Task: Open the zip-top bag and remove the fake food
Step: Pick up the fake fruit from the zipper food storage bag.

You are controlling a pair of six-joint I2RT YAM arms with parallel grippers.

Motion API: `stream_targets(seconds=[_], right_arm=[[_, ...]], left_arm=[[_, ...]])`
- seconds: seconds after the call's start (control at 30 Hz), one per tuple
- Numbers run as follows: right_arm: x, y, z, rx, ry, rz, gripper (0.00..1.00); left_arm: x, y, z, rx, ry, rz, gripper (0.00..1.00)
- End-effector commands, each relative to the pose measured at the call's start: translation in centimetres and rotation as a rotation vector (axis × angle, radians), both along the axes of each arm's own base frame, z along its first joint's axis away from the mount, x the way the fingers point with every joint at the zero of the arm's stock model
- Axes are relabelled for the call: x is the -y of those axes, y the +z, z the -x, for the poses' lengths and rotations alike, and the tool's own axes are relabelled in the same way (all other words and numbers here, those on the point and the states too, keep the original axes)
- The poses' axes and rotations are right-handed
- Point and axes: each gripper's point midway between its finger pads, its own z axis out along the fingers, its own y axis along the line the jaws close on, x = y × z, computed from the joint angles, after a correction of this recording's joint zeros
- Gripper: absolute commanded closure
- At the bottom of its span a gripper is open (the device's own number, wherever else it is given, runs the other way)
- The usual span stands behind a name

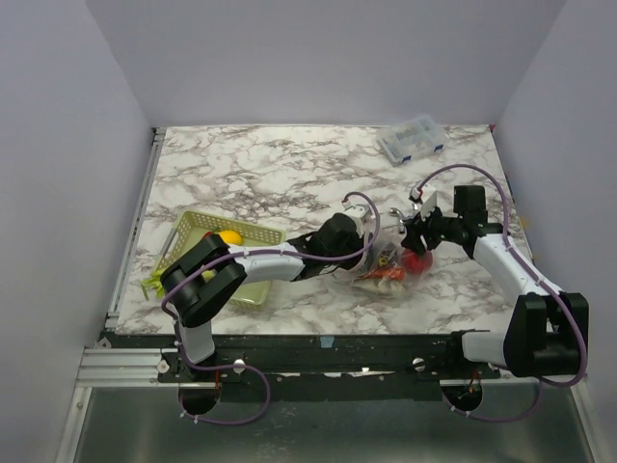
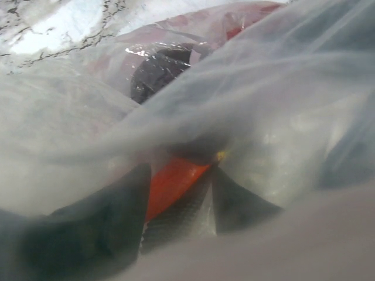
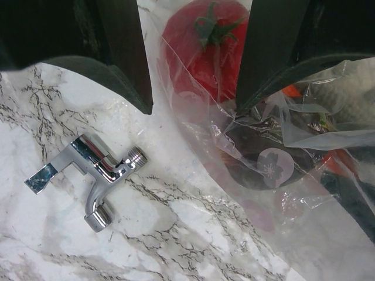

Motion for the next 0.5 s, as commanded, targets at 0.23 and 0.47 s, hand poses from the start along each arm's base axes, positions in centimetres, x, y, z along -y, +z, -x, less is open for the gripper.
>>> stream_targets(seconds=[0.23,0.47], right_arm=[[-0.9,-0.5,0.8,-0.041,0.047,-0.011,0.37],[-1.1,-1.0,1.0,-0.060,0.056,-0.003,0.37]], left_arm=[[1.7,1.1,0.9,0.056,-0.116,0.030,0.46],[2.7,1.6,0.6,0.081,-0.133,0.037,0.41]])
